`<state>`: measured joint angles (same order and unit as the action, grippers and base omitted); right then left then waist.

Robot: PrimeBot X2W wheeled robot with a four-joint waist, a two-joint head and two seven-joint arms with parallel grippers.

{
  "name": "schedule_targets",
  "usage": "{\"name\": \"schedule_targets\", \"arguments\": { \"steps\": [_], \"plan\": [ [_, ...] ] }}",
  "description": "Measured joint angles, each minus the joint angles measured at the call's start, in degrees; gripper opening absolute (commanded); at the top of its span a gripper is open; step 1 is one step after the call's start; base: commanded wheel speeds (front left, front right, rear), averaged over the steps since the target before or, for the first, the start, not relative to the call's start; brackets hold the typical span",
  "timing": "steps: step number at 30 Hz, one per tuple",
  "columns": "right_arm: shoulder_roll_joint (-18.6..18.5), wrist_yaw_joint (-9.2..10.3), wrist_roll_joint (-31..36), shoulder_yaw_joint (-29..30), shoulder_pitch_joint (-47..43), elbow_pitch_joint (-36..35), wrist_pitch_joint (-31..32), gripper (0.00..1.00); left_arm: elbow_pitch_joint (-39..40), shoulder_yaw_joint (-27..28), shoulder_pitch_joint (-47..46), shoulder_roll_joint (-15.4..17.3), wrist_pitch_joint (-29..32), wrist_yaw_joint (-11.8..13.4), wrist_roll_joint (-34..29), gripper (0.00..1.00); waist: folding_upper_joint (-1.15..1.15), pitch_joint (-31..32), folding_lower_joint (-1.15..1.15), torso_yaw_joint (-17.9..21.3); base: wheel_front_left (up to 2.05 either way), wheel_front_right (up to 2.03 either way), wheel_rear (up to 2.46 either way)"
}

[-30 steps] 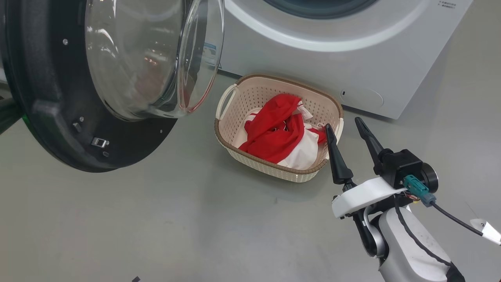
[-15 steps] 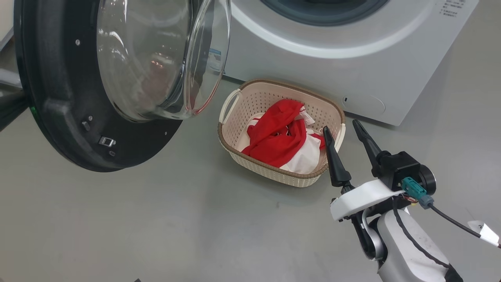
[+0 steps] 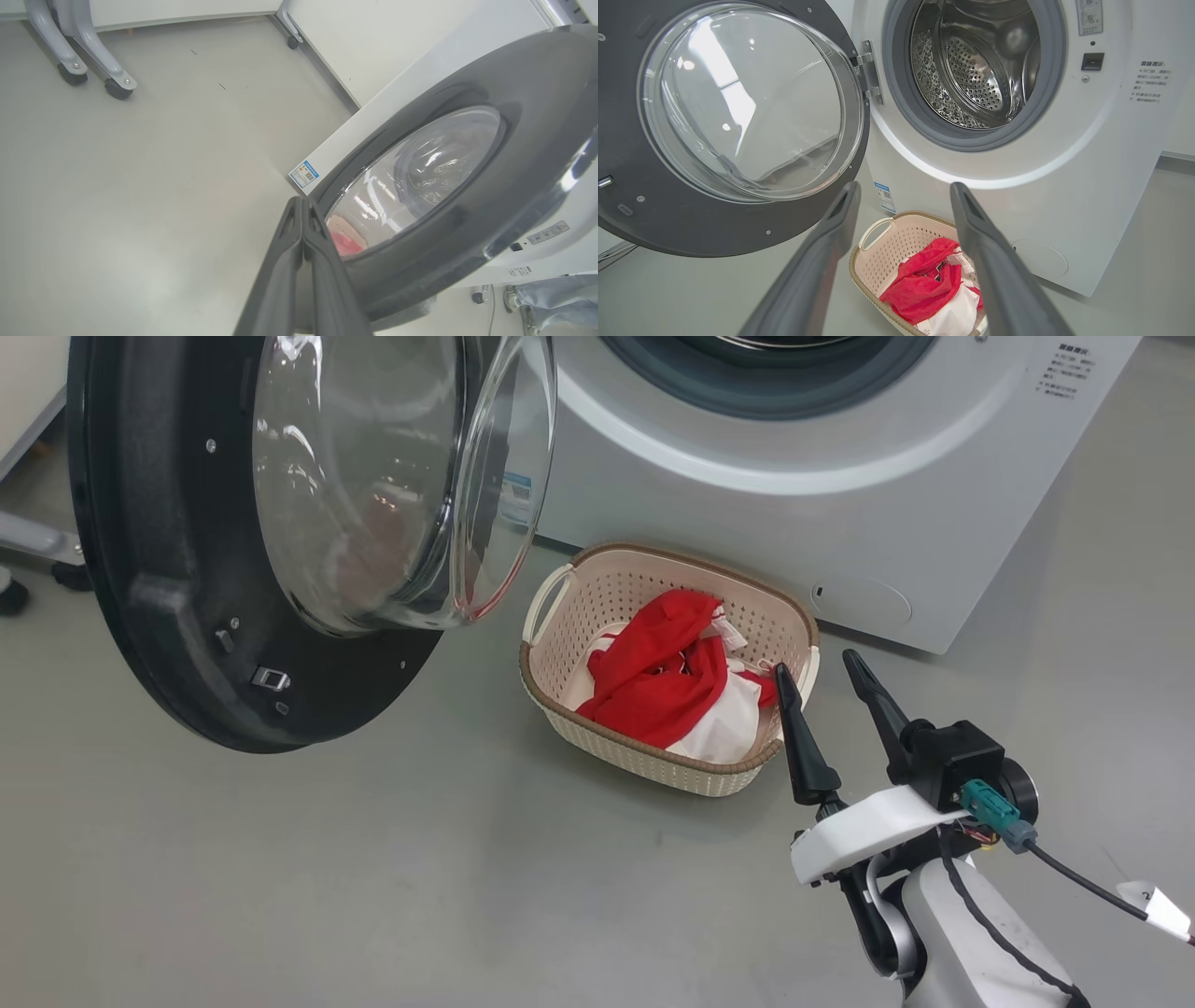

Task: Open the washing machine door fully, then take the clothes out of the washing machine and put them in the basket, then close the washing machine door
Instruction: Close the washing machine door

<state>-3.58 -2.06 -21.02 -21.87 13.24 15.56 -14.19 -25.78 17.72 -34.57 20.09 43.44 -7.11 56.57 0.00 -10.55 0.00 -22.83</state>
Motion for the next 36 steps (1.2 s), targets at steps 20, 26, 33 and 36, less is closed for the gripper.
{"name": "schedule_targets", "arguments": {
  "steps": [20,26,33,36],
  "plan": [
    [0.04,0.16,-0.05,0.13,-0.91,-0.3,0.0,1.0,16.16,-16.15,21.26,3.08,-35.07,-0.01,-12.8,0.0,0.0,0.68,0.0,-1.84,0.0,0.0,0.0],
    [0.05,0.18,-0.05,0.15,-0.91,-0.42,0.0,1.0,16.73,-17.37,24.58,2.97,-45.02,-0.01,-15.88,0.0,0.0,0.49,0.0,-1.91,0.0,0.0,0.0],
    [0.05,0.19,-0.05,0.27,-0.91,-0.76,0.0,1.0,14.5,-19.29,27.74,1.59,-52.99,-0.01,-17.12,0.0,0.0,0.33,0.0,-1.81,0.0,0.0,0.0],
    [0.05,0.19,-0.05,0.29,-0.92,-0.86,0.0,1.0,13.23,-20.05,28.1,1.59,-54.6,-0.01,-17.98,0.55,0.0,0.26,0.0,-1.76,0.0,0.0,0.0]
  ]
}}
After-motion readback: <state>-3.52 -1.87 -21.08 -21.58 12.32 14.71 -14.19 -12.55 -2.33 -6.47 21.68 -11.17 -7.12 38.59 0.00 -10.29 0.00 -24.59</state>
